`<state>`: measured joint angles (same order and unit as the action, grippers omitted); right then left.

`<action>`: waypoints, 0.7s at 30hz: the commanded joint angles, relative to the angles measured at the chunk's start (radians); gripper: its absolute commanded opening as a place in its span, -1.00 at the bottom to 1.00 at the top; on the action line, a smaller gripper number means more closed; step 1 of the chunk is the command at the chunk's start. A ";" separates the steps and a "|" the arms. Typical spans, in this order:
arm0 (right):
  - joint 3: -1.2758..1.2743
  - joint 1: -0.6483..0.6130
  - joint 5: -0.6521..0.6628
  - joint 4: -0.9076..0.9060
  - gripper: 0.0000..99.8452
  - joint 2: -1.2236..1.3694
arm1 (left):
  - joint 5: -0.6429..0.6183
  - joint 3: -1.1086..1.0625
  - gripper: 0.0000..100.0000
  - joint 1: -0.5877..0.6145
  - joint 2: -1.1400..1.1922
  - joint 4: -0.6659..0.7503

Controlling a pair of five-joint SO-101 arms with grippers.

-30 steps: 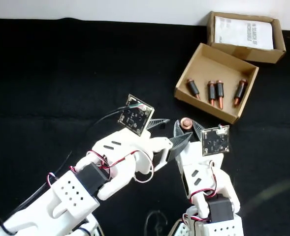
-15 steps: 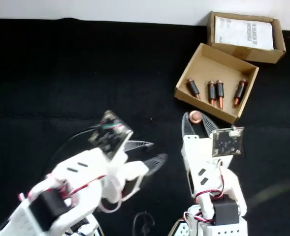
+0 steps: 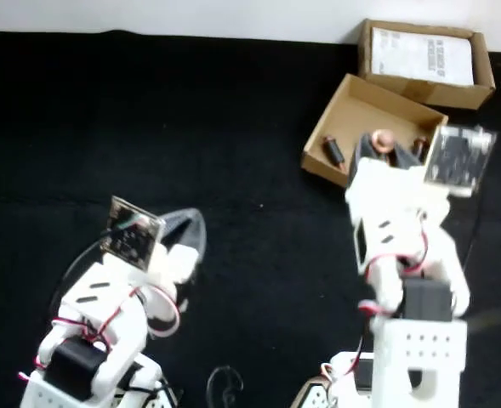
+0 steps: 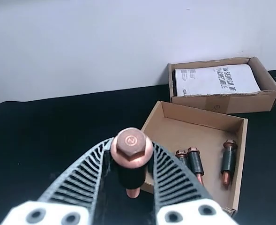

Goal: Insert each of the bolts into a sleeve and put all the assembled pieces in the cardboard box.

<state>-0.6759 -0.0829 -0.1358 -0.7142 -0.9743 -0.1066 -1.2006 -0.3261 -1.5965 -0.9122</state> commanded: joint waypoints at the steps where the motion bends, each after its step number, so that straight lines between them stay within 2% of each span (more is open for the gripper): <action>1: 0.188 0.012 -0.014 -0.038 -0.98 0.156 | 0.006 -0.077 -0.96 0.097 -0.018 0.084; 11: 0.619 0.076 -0.144 -0.236 -0.98 0.604 | 0.000 -0.265 -0.98 0.183 -0.019 0.135; 15: 0.797 0.104 -0.153 -0.298 -0.98 0.799 | 0.000 -0.344 -0.98 0.200 -0.019 0.221; 21: 1.087 0.147 -0.146 -0.415 -0.98 1.090 | 0.000 -0.473 -0.98 0.208 -0.021 0.422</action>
<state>0.2248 0.0338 -0.2800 -1.0902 0.0184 -0.1082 -1.6395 -0.1281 -1.6088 -0.5823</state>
